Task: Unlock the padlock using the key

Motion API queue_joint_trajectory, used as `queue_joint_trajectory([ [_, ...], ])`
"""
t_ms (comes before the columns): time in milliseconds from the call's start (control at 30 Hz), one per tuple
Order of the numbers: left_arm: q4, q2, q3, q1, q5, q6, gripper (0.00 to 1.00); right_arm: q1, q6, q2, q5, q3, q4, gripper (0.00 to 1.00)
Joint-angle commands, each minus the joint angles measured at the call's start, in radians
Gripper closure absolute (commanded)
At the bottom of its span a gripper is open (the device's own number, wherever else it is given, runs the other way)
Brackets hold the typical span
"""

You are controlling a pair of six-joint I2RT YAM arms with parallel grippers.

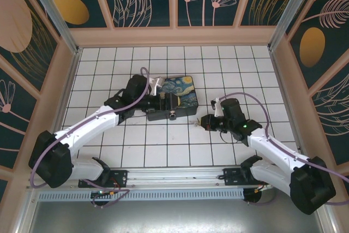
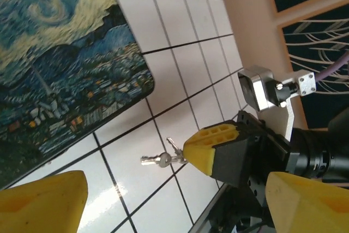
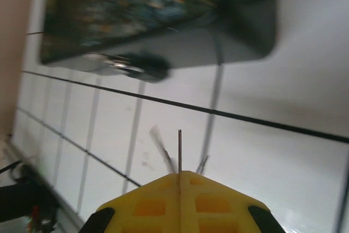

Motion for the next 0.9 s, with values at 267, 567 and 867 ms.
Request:
queue_joint_trajectory([
  [267, 0.233, 0.045, -0.019, -0.004, 0.304, -0.018, 0.43, 0.009, -0.011, -0.009, -0.331, 0.091, 0.321, 1.00],
  [567, 0.277, 0.037, -0.073, -0.004, 0.315, -0.050, 0.49, 0.059, 0.017, 0.026, -0.370, 0.117, 0.428, 1.00],
  [867, 0.325, 0.009, -0.096, -0.004, 0.329, -0.084, 0.60, 0.075, 0.027, 0.060, -0.361, 0.120, 0.442, 1.00],
])
